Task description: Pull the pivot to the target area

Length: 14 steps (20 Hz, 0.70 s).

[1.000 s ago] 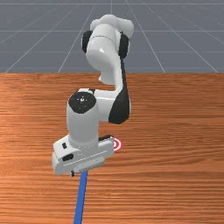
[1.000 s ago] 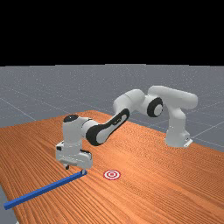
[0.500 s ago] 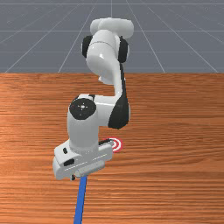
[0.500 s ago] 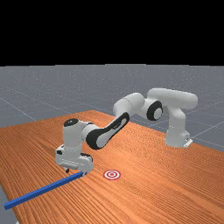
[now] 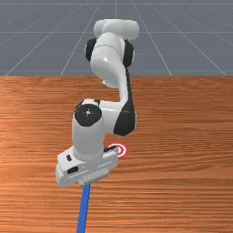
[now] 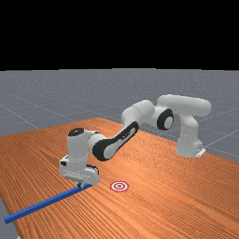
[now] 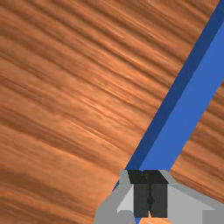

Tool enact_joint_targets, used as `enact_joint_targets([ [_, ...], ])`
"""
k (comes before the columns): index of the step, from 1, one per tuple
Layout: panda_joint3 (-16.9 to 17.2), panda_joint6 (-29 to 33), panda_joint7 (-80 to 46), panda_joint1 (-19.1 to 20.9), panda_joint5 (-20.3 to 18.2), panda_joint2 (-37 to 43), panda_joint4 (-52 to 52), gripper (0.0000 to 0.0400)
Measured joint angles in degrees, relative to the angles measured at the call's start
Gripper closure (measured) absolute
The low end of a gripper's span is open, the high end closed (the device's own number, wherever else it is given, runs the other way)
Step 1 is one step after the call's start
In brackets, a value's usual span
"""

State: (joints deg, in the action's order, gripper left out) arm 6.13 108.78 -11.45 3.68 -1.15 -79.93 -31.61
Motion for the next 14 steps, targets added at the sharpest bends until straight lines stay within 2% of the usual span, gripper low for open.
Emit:
enact_joint_targets([
  [6, 0.0, -0.17, -0.02, -0.01, 0.0, -0.16, 0.31, 0.04],
  [7, -0.02, -0.84, -0.03, 0.08, 0.01, -0.93, 1.74, 0.0243],
  [8, -0.1, -1.07, 0.03, 0.16, -0.06, -1.22, 2.24, 0.0147],
  [9, -0.2, -1.21, 0.12, 0.24, -0.15, -1.34, 2.48, 0.009],
  [11, -0.37, -1.28, 0.3, 0.37, -0.32, -1.18, 2.34, 0.0033],
  [14, -0.37, -1.28, 0.3, 0.37, -0.32, -1.16, 2.35, 0.0007],
])
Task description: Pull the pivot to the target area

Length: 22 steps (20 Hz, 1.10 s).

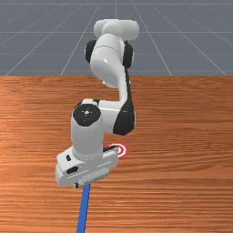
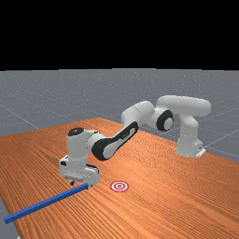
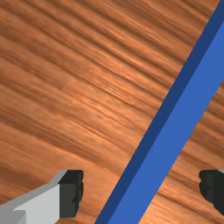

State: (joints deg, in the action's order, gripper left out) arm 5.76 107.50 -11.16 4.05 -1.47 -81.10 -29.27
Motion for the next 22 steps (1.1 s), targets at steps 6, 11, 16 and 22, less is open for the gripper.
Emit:
enact_joint_targets([
  [6, -0.54, 8.87, 3.69, -0.05, 0.23, 2.0, -7.18, 0.0],
  [11, 1.76, 8.06, -0.84, -1.07, 1.76, 1.2, -5.71, 0.0289],
  [16, -1.33, 7.01, 1.75, 0.36, -1.03, 2.11, -6.1, 0.0304],
  [22, -4.6, 25.76, 6.02, 0.97, -4.09, 24.76, -49.43, 0.0304],
])
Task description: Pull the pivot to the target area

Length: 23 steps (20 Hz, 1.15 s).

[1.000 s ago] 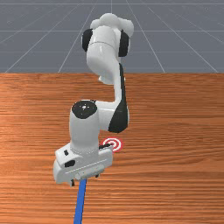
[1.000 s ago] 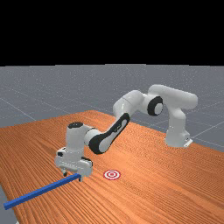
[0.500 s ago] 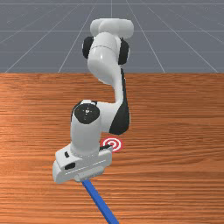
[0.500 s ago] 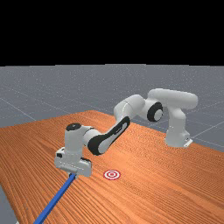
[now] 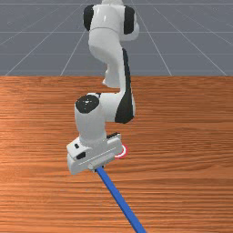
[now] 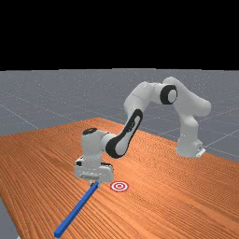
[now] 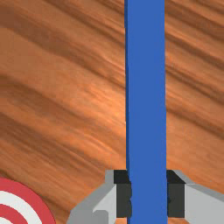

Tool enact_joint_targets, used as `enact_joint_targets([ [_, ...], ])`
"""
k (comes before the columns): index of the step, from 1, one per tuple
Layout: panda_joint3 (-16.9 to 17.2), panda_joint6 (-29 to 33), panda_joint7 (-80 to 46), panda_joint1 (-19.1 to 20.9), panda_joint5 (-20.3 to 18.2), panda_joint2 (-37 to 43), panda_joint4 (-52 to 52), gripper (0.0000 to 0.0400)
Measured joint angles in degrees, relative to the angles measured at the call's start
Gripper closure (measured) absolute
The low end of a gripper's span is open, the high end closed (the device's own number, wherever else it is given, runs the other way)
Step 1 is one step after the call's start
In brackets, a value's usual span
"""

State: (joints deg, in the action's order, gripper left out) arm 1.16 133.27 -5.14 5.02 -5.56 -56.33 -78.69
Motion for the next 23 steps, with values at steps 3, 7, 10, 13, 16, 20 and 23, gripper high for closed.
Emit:
enact_joint_targets([
  [3, 6.8, 6.89, -12.15, -5.9, 2.95, 6.27, -12.62, 0.0301],
  [7, 9.27, 9.86, -10.36, -8.45, 7.74, 13.37, -22.29, 0.0305],
  [10, 6.84, 16.57, -4.34, -6.08, 6.97, 20.4, -35.58, 0.0305],
  [13, 8.71, 14.31, -7.57, -7.83, 7.68, 23.41, -41.06, 0.0305],
  [16, 8.64, 11.72, -9.49, -9.7, 7.91, 24.0, -41.88, 0.0305],
  [20, 8.16, 23.94, -3.0, -8.82, 11.29, 28.86, -52.82, 0.0304],
  [23, 8.65, 25.07, -3.74, -9.22, 11.55, 30.05, -55.43, 0.0194],
])
